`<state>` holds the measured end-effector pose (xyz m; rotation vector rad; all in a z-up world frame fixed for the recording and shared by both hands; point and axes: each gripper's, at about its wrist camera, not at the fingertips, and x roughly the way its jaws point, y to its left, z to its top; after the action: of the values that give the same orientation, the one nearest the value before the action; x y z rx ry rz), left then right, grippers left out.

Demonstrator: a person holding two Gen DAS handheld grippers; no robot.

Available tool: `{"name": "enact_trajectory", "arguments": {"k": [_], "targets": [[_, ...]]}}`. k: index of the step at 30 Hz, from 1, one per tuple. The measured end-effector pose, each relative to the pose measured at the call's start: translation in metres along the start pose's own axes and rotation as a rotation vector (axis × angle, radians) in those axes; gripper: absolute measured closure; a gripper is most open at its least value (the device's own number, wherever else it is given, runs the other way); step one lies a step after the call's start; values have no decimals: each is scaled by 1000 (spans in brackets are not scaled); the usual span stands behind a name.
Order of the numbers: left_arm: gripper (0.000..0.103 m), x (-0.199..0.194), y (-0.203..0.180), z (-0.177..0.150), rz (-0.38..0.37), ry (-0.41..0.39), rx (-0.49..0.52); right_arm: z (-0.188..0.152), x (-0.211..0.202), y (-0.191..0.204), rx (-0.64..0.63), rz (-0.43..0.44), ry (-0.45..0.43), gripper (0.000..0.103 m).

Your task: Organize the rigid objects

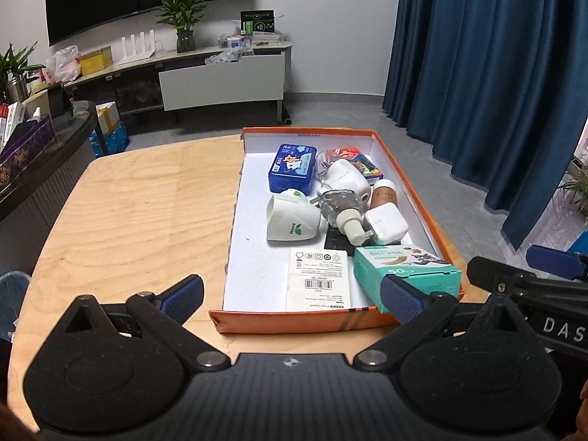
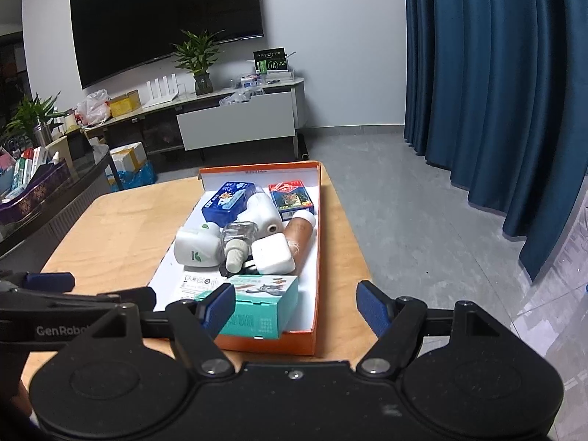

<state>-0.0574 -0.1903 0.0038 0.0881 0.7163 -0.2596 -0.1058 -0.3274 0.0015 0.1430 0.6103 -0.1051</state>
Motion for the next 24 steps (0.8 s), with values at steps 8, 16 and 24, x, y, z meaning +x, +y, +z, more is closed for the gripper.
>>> {"name": "enact_trajectory", "arguments": {"k": [8,16,24], "targets": [[0,5,-1,-3,21,8,10,-6,6,-1,-3,-4,27,17],[0,8,1,-5,22,26,-3,-7,6,0,-3,1,38,17],[0,9,1,-5,19,31,-9,-8,6,2,-4,2,37,17]]}}
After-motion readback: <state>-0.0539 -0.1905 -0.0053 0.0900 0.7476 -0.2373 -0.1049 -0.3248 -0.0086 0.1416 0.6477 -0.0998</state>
